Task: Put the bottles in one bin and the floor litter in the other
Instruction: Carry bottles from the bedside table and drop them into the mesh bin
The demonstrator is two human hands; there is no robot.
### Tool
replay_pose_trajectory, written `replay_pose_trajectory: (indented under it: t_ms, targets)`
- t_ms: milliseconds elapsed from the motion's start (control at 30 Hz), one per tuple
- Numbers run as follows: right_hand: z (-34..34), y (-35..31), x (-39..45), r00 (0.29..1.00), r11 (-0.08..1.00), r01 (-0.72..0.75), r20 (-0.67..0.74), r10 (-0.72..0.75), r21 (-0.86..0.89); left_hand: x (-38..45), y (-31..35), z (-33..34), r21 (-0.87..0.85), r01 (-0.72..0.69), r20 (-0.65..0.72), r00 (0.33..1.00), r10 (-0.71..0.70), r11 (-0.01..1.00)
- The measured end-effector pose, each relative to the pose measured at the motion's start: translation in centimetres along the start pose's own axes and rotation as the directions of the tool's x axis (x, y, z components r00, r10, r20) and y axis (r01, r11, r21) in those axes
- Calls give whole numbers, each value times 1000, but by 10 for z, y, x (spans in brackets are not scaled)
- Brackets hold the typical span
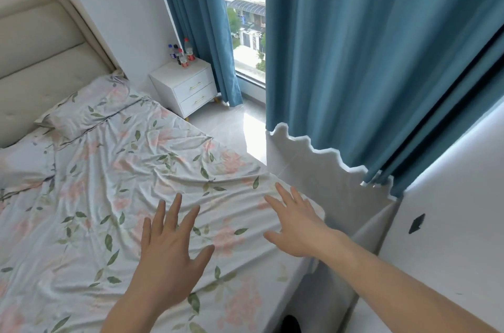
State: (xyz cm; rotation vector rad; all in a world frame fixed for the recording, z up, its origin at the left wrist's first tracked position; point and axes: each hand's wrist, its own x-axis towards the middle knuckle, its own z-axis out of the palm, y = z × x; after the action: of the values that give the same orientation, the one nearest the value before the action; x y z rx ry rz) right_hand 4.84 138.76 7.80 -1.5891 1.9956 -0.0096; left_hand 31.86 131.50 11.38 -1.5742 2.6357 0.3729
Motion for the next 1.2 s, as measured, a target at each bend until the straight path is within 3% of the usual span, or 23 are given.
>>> replay_pose_trajectory:
  t_ms: [167, 400, 500, 700, 867, 1033, 1200]
  targets:
    - [-21, 37, 2, 1000, 1000, -4, 1, 4, 26, 42, 32, -2, -14, -13, 0, 1000, 13, 1000]
    - [-41, 108, -1, 988, 977, -152, 12, 151, 150, 111, 93, 26, -19, -140, 67, 988, 141, 990]
    - [-58, 135, 21, 989, 968, -148, 1, 151, 202, 143, 120, 29, -19, -177, 65, 982, 178, 984]
    - [-130, 209, 101, 998, 980, -66, 15, 65, 187, 241, 177, 34, -21, -83, 31, 996, 83, 996]
    - [-207, 306, 172, 1000, 994, -5, 22, 2, 105, 339, 270, 50, -62, 34, 73, 997, -29, 998]
    - [-287, 390, 217, 1000, 998, 27, 8, -28, 48, 432, 365, 30, -100, 7, 68, 998, 0, 995]
    - [-339, 428, 256, 998, 998, 54, 23, -55, 36, 486, 400, 7, -95, 26, -3, 1000, -27, 995]
